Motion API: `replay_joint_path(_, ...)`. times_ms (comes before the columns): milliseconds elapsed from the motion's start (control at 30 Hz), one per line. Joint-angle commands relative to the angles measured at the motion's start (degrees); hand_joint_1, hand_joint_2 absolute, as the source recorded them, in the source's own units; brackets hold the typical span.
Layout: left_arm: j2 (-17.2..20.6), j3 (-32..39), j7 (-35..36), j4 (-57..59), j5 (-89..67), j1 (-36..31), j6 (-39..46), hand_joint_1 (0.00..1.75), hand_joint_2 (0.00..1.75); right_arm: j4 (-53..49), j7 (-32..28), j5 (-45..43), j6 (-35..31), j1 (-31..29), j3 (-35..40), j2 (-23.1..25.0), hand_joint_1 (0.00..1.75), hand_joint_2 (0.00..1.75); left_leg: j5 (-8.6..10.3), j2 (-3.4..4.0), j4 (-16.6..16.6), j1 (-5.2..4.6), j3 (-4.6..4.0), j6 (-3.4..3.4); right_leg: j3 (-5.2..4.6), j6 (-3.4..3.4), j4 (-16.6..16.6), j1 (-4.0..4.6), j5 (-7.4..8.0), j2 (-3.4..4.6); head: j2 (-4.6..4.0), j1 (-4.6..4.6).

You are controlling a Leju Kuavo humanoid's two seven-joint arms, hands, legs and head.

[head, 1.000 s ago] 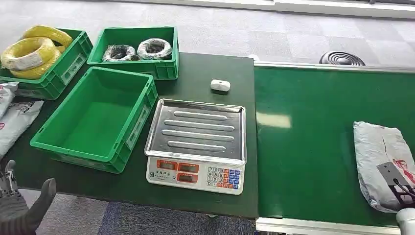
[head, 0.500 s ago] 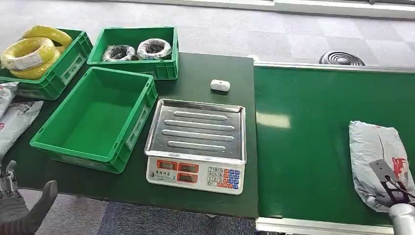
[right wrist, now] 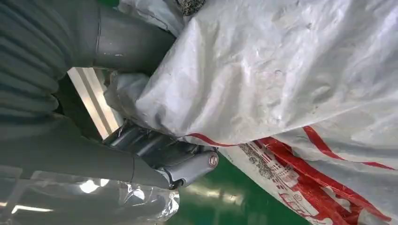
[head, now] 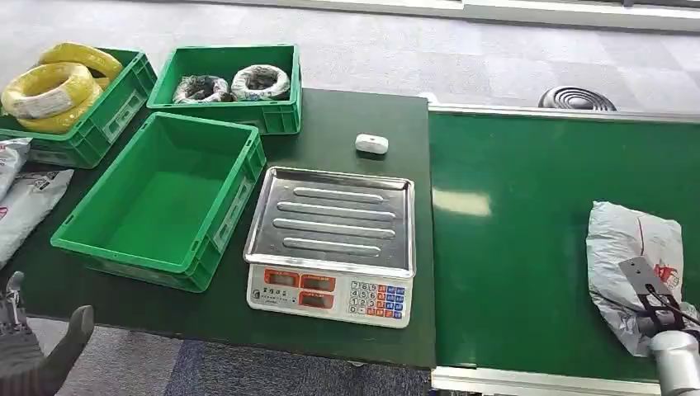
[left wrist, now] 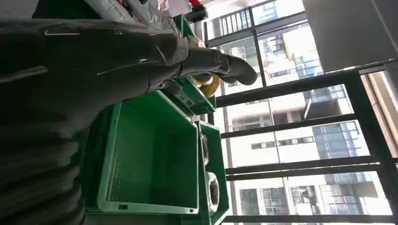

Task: Moved the parcel from conveyor to table for the left to box.

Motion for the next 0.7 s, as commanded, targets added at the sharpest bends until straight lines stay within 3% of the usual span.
replay_joint_path(33,0.4,0.7,-1.0,1.8,0.7,0.4,0.3,0.00,1.75,-2.1,-1.4,0.8,-2.6,-7.4,2.0,1.1,1.75,1.75,0.02,0.35,0.0,-0.13,-0.05,0.04,-0.21,-0.08,0.1,-0.11,0.07,0.28,0.00,0.02)
replay_joint_path(167,0.5,0.6,-1.1,1.7,0.7,0.4,0.5,0.00,1.75,-2.7,-2.0,1.4,-4.1,-7.4,2.6,1.0,1.75,1.75,0.05,0.37,-0.1,-0.14,-0.02,0.05,-0.19,-0.11,0.1,-0.11,0.10,0.25,0.00,0.02)
replay_joint_path(300,0.2,0.5,-1.1,1.6,0.7,-0.6,0.6,0.00,1.75,-6.3,-3.5,2.8,-5.0,-15.5,6.1,0.4,1.75,1.75,0.05,0.58,0.0,-0.27,-0.11,0.08,-0.46,-0.14,0.2,-0.23,0.12,0.47,0.00,0.02)
replay_joint_path(367,0.2,0.5,-0.9,1.7,0.7,-0.9,0.7,0.00,1.75,-8.2,-2.3,2.8,-4.8,-16.4,7.4,0.7,1.75,1.75,0.01,0.50,0.0,-0.23,-0.17,0.05,-0.41,-0.07,0.3,-0.20,0.09,0.44,0.00,0.04)
replay_joint_path(500,0.0,0.2,-1.0,1.7,0.5,-1.8,1.3,0.00,1.75,-19.4,-5.5,5.0,-7.9,-19.7,14.3,6.5,1.75,1.75,0.03,0.76,0.0,-0.31,-0.14,0.03,-0.61,-0.13,0.4,-0.28,0.15,0.67,0.00,0.00)
replay_joint_path(567,-0.2,0.2,-1.1,1.6,0.4,-1.8,1.4,0.00,1.75,-26.6,-2.2,5.7,-7.4,-18.7,18.1,8.6,1.75,1.75,0.03,0.74,0.0,-0.29,-0.15,0.02,-0.58,-0.11,0.4,-0.26,0.14,0.66,0.00,0.02)
replay_joint_path(600,-0.5,0.3,-1.1,1.5,0.3,-1.9,1.3,0.00,1.75,-30.2,-3.5,6.8,-7.5,-18.6,21.2,10.2,1.75,1.75,0.04,0.97,-0.1,-0.31,-0.13,0.01,-0.67,-0.17,0.5,-0.28,0.19,0.86,0.00,0.00)
replay_joint_path(633,-0.6,0.3,-1.1,1.5,0.1,-2.1,0.9,0.00,1.75,-33.8,-3.3,8.4,-7.6,-18.1,23.9,11.5,1.75,1.75,0.04,0.58,0.0,-0.23,-0.17,0.01,-0.52,-0.09,0.4,-0.21,0.11,0.53,0.00,0.02)
replay_joint_path(667,-0.7,0.3,-1.1,1.7,-0.3,-2.4,0.7,0.00,1.75,-37.1,-2.4,9.8,-6.9,-18.0,26.7,12.9,1.75,1.75,0.05,1.01,-0.1,-0.29,-0.10,-0.01,-0.70,-0.20,0.5,-0.26,0.20,0.91,0.00,0.02)
replay_joint_path(700,-0.5,0.2,-1.2,2.0,-0.6,-2.9,0.5,0.00,1.75,-40.0,-1.5,10.6,-6.5,-18.0,29.5,14.9,1.75,1.75,0.04,0.92,-0.1,-0.28,-0.08,-0.01,-0.67,-0.15,0.6,-0.25,0.15,0.86,0.00,0.00)
